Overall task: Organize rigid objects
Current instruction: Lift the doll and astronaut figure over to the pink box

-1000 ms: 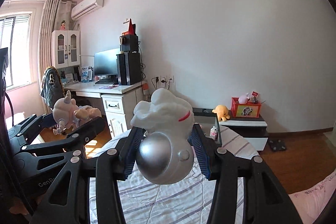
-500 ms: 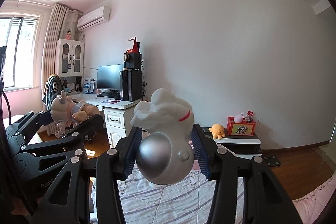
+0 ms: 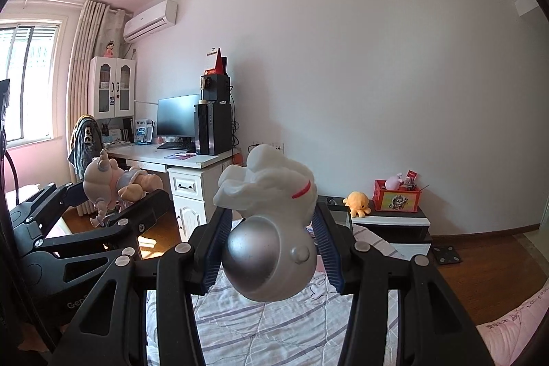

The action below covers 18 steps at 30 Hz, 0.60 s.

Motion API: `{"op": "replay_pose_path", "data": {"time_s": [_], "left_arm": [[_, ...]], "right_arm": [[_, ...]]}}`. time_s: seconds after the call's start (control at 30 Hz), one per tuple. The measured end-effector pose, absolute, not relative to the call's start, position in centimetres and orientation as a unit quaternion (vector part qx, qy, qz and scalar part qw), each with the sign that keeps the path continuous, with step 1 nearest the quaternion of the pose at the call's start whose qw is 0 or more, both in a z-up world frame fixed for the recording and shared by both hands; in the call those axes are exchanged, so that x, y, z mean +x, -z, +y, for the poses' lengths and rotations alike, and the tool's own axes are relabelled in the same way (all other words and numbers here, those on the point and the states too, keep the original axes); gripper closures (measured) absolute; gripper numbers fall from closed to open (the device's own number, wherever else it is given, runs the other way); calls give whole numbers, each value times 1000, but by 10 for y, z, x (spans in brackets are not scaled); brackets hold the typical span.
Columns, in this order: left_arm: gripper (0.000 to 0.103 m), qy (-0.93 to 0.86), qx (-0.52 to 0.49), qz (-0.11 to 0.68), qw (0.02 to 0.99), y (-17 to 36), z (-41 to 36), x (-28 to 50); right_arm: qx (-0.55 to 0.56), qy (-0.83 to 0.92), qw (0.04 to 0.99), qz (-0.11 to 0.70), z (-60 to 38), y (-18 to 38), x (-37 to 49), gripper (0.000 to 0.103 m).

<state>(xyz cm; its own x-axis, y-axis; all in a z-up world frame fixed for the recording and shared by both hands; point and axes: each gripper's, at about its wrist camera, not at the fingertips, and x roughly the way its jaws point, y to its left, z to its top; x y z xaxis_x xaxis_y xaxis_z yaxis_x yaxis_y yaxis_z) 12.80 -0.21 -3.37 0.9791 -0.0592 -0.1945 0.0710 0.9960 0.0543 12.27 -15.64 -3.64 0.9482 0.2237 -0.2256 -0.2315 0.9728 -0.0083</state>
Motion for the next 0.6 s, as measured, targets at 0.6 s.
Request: {"op": "replay_pose_path", "data": {"time_s": [0.6], "left_arm": [[24, 62, 67, 271, 958, 97, -33, 429]], "right_arm": [[-38, -120, 963, 240, -171, 93, 384, 53]]}}
